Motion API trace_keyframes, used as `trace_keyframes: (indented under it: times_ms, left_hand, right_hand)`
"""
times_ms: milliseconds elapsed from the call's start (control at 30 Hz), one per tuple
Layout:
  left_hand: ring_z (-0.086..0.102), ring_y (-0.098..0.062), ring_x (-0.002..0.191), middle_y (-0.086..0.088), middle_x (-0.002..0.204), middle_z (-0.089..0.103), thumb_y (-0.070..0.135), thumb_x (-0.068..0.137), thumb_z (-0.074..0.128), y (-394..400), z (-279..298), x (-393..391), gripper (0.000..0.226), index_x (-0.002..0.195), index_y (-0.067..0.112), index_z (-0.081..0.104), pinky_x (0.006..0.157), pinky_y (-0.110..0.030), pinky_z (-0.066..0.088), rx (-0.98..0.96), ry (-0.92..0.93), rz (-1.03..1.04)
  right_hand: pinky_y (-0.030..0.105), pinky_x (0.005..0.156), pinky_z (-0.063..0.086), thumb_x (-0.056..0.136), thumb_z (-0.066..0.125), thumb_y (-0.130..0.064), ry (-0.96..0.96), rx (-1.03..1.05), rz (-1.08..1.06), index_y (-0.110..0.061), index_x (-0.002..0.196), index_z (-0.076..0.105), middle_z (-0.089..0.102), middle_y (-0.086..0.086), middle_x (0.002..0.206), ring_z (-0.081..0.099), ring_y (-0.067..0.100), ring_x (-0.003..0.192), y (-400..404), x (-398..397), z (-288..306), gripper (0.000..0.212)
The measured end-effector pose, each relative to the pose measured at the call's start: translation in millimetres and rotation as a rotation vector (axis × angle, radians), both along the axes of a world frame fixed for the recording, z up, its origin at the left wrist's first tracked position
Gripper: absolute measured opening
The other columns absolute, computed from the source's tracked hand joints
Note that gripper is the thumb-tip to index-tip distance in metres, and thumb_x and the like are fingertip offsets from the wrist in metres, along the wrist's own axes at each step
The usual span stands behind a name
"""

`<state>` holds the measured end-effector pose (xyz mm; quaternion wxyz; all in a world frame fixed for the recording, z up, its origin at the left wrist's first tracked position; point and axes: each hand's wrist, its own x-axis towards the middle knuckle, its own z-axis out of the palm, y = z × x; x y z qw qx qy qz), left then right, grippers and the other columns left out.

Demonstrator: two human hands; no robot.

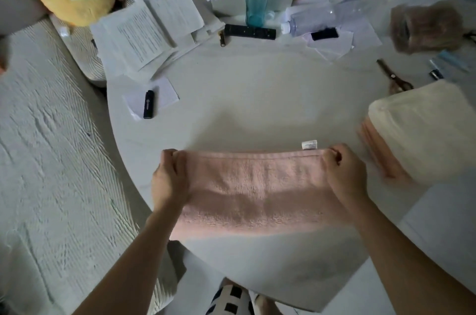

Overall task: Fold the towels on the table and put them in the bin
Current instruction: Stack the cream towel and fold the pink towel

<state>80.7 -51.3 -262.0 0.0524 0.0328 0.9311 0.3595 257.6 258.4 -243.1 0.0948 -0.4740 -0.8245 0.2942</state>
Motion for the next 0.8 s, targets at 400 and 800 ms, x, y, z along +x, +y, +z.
trace_keyframes:
  times_ms: [400,800]
  left_hand:
    - [0.054,-0.043,0.109,-0.023,0.128,0.053,0.014,0.098,0.044,-1,4,-3,0.036,0.133,0.008,0.051,0.088,-0.05,0.044,-0.092,0.117,-0.108]
    - [-0.014,-0.027,0.154,-0.007,0.167,-0.017,0.049,0.097,0.023,-44,-19,41,0.077,0.159,0.018,-0.009,0.121,-0.059,0.007,-0.564,0.105,-0.655]
  right_hand:
    - [0.044,0.096,0.043,0.092,0.057,-0.012,-0.067,0.128,0.007,-0.003,0.128,0.056,0.059,0.021,0.126,0.054,0.039,0.118,-20,-19,1,0.037]
    - [0.045,0.124,0.008,0.099,0.026,-0.051,-0.185,0.326,0.944,-0.006,0.157,0.017,0.01,0.013,0.166,-0.001,0.024,0.154,-211,-70,-23,0.074]
